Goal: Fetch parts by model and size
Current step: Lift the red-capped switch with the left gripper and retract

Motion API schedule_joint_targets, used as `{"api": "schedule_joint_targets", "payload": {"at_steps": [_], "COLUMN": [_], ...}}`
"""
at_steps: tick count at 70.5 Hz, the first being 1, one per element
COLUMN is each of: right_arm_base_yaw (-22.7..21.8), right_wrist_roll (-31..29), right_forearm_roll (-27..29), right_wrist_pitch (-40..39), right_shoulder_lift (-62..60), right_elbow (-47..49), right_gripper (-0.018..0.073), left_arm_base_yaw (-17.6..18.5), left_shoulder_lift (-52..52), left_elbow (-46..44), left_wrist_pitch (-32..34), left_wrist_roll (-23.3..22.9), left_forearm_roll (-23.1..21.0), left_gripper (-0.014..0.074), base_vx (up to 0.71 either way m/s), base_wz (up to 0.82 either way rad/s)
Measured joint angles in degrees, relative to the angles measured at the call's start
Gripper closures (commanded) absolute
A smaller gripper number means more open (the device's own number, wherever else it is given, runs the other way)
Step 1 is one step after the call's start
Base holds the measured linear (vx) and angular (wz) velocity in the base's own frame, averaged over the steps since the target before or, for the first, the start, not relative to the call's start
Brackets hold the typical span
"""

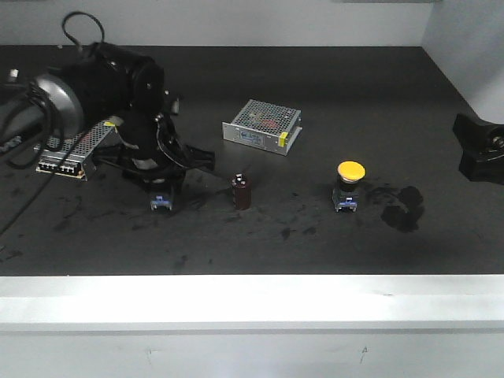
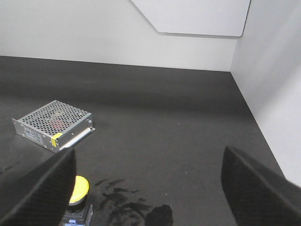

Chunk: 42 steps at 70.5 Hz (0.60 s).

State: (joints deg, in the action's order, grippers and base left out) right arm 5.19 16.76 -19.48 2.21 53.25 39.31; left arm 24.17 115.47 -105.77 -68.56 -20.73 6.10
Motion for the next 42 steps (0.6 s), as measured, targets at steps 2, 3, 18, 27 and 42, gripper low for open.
{"api": "schedule_joint_targets", "payload": {"at_steps": [2, 3, 18, 27, 42], "right_arm_base_yaw": [0.0, 0.0, 0.0, 0.0, 0.0], "right_wrist_roll": [0.0, 0.0, 0.0, 0.0, 0.0], "right_forearm_roll": [0.0, 0.0, 0.0, 0.0, 0.0], "right_wrist_pitch": [0.0, 0.03, 0.25, 0.25, 0.25], "right_shoulder_lift": [0.0, 0.0, 0.0, 0.0, 0.0], "right_elbow": [0.0, 0.0, 0.0, 0.0, 0.0], "right_gripper": [-0.0031, -0.0031, -0.0031, -0.0031, -0.0031], "left_arm_base_yaw": [0.0, 0.0, 0.0, 0.0, 0.0], "left_shoulder_lift": [-1.14, -1.36, -9.09, -13.87, -22.79], "left_elbow": [0.02, 0.02, 0.02, 0.12, 8.33], "left_wrist_pitch": [0.32, 0.52, 3.66, 7.09, 12.35], "left_wrist_roll": [0.29, 0.3, 3.84, 6.37, 7.35], "left_forearm_roll": [0.96, 1.12, 6.28, 7.85, 13.77], "left_gripper": [0.0604, 0.0604, 0.0604, 0.0604, 0.0604], "base_vx": [0.0, 0.0, 0.0, 0.0, 0.0], "base_wz": [0.0, 0.0, 0.0, 0.0, 0.0]}}
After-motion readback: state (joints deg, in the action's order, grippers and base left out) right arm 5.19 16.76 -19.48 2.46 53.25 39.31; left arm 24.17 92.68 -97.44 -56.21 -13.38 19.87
